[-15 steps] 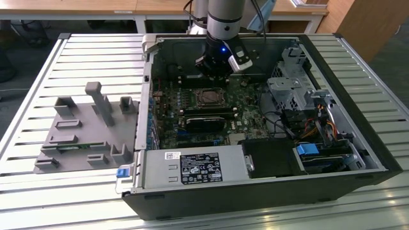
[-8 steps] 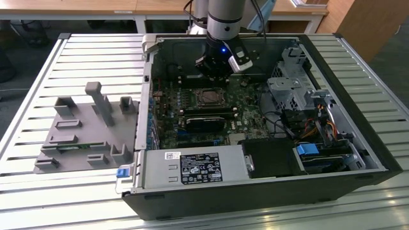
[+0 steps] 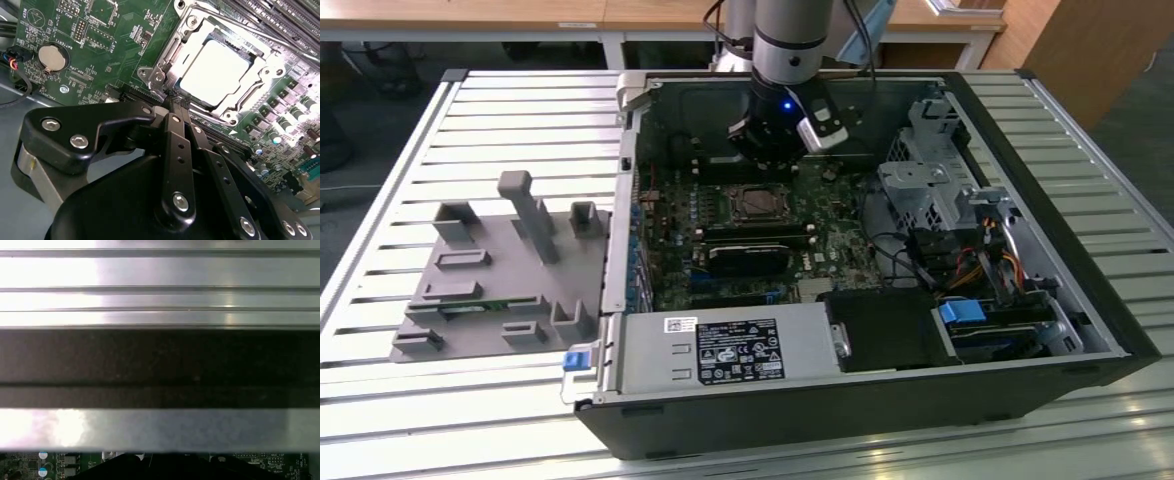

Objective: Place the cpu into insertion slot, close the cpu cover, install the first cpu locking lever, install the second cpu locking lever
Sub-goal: 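Install the second cpu locking lever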

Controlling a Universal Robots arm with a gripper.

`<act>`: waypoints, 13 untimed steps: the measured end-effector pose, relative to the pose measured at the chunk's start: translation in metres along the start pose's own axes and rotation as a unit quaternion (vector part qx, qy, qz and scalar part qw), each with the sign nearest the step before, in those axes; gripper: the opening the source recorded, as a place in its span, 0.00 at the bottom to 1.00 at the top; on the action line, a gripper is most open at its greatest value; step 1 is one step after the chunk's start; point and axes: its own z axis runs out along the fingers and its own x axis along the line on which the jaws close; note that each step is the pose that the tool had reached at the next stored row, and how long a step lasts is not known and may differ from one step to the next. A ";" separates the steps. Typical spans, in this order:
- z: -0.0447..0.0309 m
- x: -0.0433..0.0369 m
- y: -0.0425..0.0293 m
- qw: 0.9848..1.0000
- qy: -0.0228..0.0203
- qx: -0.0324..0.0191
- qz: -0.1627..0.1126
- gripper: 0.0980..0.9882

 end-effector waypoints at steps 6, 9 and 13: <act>-0.0002 -0.0001 -0.0036 1.000 0.000 0.000 0.000 0.01; -0.0002 -0.0001 -0.0053 1.000 0.000 0.000 0.000 0.01; -0.0004 -0.0002 -0.0081 1.000 0.000 0.000 0.000 0.01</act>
